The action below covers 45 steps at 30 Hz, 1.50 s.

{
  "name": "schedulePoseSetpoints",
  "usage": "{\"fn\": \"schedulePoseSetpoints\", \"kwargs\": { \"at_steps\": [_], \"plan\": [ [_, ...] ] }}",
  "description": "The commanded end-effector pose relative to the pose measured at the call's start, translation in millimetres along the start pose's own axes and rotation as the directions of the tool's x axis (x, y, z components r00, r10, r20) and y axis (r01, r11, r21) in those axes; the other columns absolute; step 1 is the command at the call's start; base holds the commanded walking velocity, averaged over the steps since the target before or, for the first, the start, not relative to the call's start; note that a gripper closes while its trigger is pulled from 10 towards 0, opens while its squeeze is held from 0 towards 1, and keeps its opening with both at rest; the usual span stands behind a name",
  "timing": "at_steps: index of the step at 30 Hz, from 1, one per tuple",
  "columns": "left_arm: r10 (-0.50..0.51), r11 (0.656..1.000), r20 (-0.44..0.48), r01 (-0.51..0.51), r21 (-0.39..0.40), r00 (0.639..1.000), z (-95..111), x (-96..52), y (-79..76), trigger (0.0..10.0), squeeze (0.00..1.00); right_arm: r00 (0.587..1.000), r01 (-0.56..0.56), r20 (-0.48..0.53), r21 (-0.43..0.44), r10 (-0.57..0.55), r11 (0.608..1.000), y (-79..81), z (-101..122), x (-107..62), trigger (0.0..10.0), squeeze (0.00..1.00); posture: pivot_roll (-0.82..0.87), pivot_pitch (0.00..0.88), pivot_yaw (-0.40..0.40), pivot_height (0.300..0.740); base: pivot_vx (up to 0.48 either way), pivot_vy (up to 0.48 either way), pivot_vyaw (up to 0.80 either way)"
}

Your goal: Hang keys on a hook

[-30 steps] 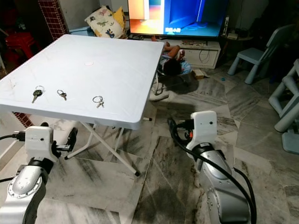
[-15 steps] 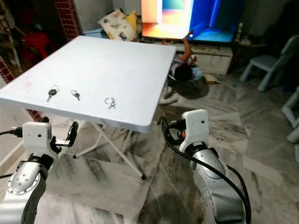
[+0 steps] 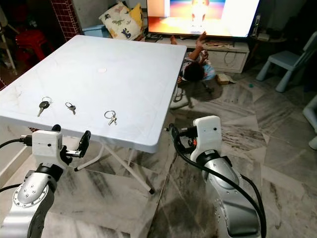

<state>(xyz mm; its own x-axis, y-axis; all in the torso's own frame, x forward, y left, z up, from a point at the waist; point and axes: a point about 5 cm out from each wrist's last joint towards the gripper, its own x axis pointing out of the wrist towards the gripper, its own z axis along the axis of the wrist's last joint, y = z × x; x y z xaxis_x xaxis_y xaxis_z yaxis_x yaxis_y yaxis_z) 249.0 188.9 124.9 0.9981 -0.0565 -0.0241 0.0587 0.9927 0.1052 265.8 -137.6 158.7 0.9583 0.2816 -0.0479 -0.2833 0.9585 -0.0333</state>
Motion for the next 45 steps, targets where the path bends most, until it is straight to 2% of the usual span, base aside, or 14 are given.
{"fn": "schedulePoseSetpoints", "kwargs": {
  "at_steps": [1, 14, 18, 27, 39, 45],
  "plan": [
    [-0.006, 1.0, 0.006, 0.006, -0.007, 1.0, 1.0, 1.6, -1.4, 10.0, 0.0, 1.0, 0.005, 0.01, -0.014, -0.005, 1.0, -2.8, 2.3, -0.9, 10.0, 0.0, 0.01, 0.0, 0.035, 0.74, 0.435, 0.0, 0.0],
    [0.0, 1.0, -0.007, 0.0, -0.011, 1.0, -1.3, 2.9, -3.6, 10.0, 0.0, 1.0, -0.013, 0.027, -0.024, 0.014, 1.0, -0.5, 5.1, 0.2, 10.0, 0.0, 0.01, 0.0, 0.036, 0.74, 0.419, 0.0, 0.18],
    [0.033, 0.999, -0.029, -0.034, -0.025, 0.999, -5.6, 3.1, -1.2, 10.0, 0.0, 0.999, -0.018, 0.027, -0.025, 0.019, 1.0, -0.5, 4.9, 0.1, 10.0, 0.0, 0.01, 0.0, 0.035, 0.74, 0.0, 0.0, 0.5],
    [0.127, 0.992, -0.051, -0.126, 0.008, 0.991, -8.0, 3.9, 5.4, 10.0, 0.0, 0.999, -0.047, 0.022, -0.034, 0.048, 0.998, 3.8, 4.0, 1.5, 10.0, 0.0, 0.01, 0.0, 0.036, 0.74, 0.0, 0.0, 0.0],
    [0.142, 0.99, -0.074, -0.143, -0.016, 0.987, -8.7, 6.3, 5.0, 10.0, 0.0, 0.999, -0.04, 0.032, -0.023, 0.04, 0.999, 3.2, 6.2, 3.3, 10.0, 0.0, 0.01, 0.0, 0.039, 0.74, 0.0, 0.0, 0.24],
    [0.144, 0.99, -0.07, -0.144, 0.004, 0.987, -7.7, 8.6, 6.5, 10.0, 0.0, 0.998, -0.053, 0.038, -0.027, 0.054, 0.998, 5.6, 8.2, 8.2, 10.0, 0.0, 0.03, 0.0, 0.039, 0.74, 0.0, 0.0, 0.0]
  ]
}}
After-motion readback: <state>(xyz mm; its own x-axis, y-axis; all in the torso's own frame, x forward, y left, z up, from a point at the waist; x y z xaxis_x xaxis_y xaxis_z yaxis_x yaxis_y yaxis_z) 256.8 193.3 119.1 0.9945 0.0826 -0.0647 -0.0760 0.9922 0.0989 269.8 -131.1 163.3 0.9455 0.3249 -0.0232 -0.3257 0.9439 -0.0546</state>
